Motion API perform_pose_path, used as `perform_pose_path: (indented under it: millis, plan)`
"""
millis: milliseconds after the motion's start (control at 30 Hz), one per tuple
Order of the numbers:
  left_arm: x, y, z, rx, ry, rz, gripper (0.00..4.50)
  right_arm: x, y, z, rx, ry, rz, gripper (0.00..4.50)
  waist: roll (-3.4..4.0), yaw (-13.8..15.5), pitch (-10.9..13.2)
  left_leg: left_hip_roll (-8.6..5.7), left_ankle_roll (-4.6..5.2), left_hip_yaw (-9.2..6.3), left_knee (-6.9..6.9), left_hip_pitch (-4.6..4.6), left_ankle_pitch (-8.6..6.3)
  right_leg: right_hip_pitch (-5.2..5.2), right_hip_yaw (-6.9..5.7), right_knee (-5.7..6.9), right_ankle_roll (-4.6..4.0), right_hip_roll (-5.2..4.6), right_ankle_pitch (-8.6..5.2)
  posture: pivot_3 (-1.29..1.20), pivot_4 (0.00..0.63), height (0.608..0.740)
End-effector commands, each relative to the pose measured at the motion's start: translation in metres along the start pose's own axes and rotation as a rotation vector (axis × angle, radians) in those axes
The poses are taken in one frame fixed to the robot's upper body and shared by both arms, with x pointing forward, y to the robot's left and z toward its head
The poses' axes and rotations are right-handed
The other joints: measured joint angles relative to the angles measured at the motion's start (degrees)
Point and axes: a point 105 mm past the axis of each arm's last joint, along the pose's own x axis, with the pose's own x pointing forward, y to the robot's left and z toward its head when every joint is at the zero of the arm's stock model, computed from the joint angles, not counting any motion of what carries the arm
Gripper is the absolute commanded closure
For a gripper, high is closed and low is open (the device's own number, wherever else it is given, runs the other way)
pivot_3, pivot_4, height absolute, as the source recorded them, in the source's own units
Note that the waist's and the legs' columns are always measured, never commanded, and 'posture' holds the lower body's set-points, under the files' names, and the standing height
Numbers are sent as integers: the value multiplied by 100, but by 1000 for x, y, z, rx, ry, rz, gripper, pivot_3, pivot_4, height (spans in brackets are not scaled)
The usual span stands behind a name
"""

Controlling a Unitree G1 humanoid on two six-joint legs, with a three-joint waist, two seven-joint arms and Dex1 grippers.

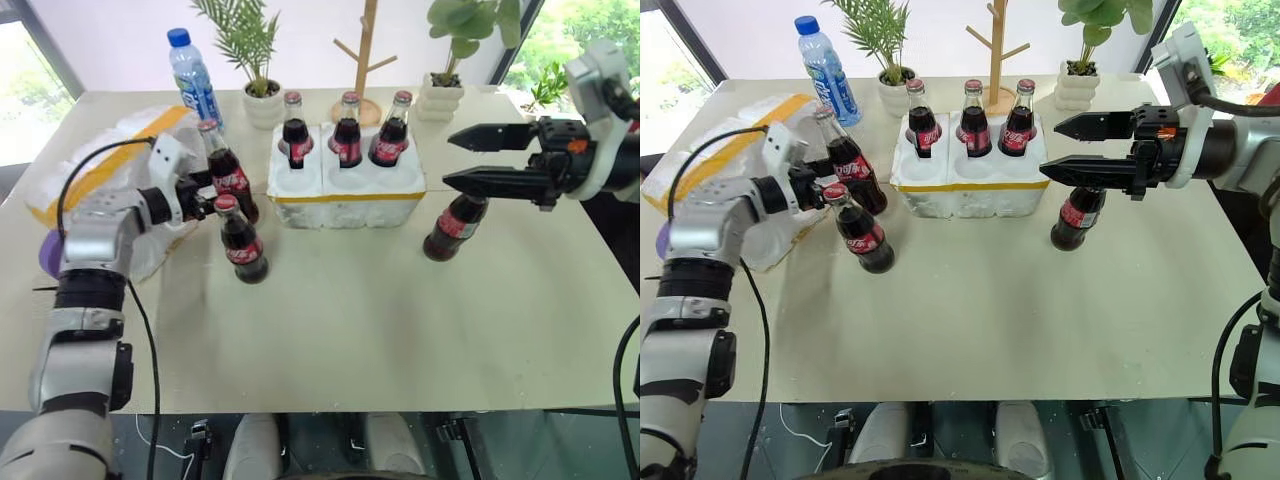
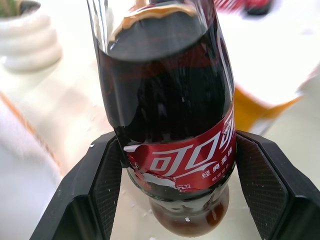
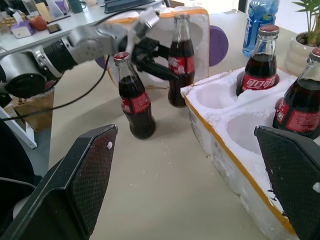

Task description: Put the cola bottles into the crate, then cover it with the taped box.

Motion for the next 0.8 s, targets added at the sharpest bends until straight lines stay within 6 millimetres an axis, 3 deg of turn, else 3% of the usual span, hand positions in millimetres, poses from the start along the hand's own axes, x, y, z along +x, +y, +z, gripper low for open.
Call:
perform_pose_path:
  millis: [33, 167, 367, 533, 800]
  plan:
    - [-11, -10, 72, 98, -163, -101, 1733, -2, 2, 5, -55, 0, -15, 0, 0, 20, 0, 0, 0, 0, 1, -5, 0, -4, 0, 0, 0, 0, 0, 0, 150, 740]
    - [1, -17, 99, 113, -210, -169, 1733, -1, 2, 3, -56, 4, -23, 0, 0, 50, 0, -1, -11, -8, 31, -50, 6, -30, -5, 2, 9, 0, 5, 0, 150, 740]
    - [32, -28, 116, 144, -246, -243, 1733, -2, 2, -2, -54, 9, -48, 0, -1, 100, 1, 1, 10, -6, 89, -73, -6, -37, -3, 11, 25, 2, 12, 0, 150, 740]
    - [55, -35, 117, 167, -249, -289, 1733, -4, 2, -2, -46, 5, -79, 0, -4, 131, 3, 0, 11, -6, 89, -78, -6, -40, -3, 10, 26, 3, 13, 0, 150, 740]
    - [75, -36, 103, 270, -190, -275, 1733, -10, 6, -4, -33, 4, -112, 0, -5, 130, 3, 0, 15, -6, 88, -80, -9, -42, -3, 5, 26, 5, 13, 0, 150, 740]
